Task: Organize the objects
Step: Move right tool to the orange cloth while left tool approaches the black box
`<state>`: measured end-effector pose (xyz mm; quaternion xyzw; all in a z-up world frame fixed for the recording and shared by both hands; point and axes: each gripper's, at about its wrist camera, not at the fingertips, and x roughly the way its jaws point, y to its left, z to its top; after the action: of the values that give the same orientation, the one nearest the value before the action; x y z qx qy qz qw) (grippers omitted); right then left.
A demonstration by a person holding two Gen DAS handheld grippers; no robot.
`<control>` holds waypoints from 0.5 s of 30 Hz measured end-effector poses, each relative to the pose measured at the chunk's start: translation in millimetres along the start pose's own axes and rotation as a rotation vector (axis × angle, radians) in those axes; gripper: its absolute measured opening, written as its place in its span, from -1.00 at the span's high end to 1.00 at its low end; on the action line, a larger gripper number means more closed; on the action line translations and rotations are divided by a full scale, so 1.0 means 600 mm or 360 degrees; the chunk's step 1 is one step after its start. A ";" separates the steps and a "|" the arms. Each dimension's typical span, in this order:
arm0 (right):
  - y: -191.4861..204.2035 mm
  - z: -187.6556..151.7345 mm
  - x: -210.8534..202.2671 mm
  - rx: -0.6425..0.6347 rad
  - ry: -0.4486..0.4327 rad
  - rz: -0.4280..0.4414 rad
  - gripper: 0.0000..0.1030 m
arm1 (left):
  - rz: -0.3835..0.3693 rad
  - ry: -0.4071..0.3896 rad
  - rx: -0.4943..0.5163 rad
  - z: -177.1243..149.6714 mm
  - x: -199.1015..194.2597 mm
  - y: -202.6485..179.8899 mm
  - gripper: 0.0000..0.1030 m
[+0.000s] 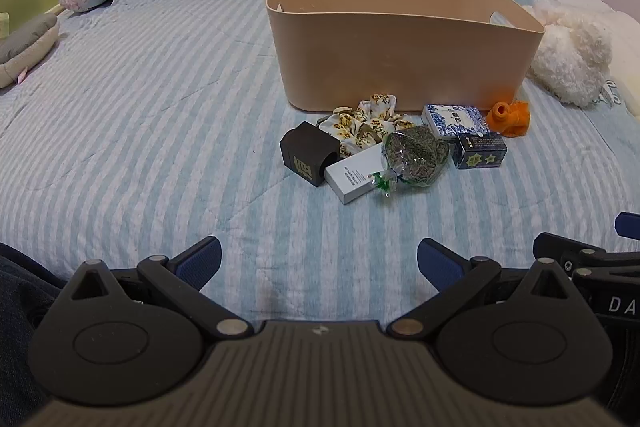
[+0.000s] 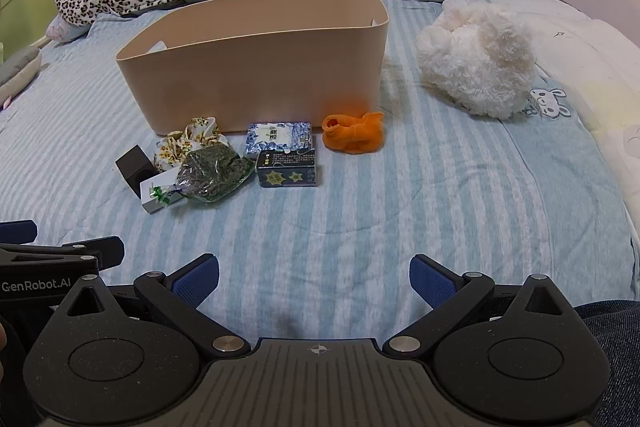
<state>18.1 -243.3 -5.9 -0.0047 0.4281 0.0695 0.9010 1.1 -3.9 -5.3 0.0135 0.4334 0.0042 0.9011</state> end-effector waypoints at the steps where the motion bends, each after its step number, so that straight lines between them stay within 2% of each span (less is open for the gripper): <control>1: 0.000 0.000 -0.001 0.0001 0.0000 0.0000 -1.00 | 0.0000 0.0001 0.0001 0.000 0.000 0.000 -1.00; 15: 0.003 0.001 0.005 -0.0029 0.0008 0.0021 -1.00 | 0.0002 0.0000 0.0009 0.000 -0.001 -0.002 -1.00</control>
<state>20.0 -241.3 -7.7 -0.0101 0.4297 0.0794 0.8994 0.9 -5.1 -4.6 0.0164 0.4333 0.0036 0.9011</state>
